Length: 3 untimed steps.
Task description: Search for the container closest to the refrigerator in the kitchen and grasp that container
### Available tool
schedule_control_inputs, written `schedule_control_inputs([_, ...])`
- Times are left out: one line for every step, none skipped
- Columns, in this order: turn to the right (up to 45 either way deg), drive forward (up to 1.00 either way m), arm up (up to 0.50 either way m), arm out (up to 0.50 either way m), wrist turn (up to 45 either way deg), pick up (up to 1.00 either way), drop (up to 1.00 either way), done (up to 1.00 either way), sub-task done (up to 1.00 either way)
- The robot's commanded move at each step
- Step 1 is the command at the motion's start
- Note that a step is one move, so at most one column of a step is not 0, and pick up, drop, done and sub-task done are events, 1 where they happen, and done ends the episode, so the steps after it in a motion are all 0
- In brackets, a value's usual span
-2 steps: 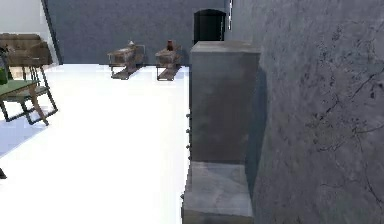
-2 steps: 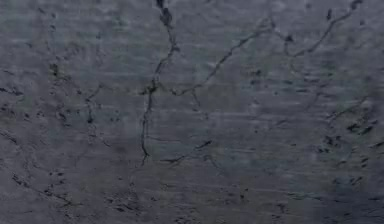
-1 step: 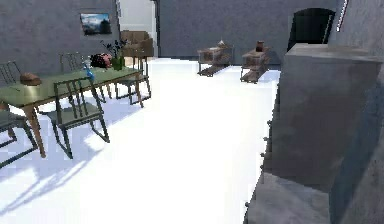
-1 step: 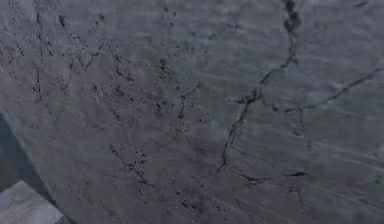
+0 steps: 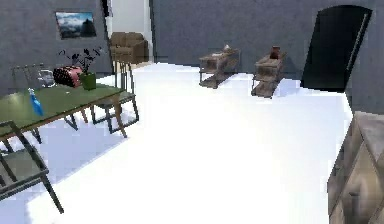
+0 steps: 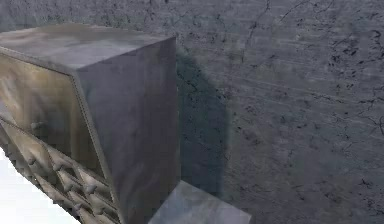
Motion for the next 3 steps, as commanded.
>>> schedule_control_inputs([-18.0,0.0,0.0,0.0,0.0,0.0,0.0,0.0,0.0])
schedule_control_inputs([0.0,0.1,0.0,0.0,0.0,0.0,0.0,0.0,0.0])
schedule_control_inputs([27.0,0.0,0.0,0.0,0.0,0.0,0.0,0.0,0.0])
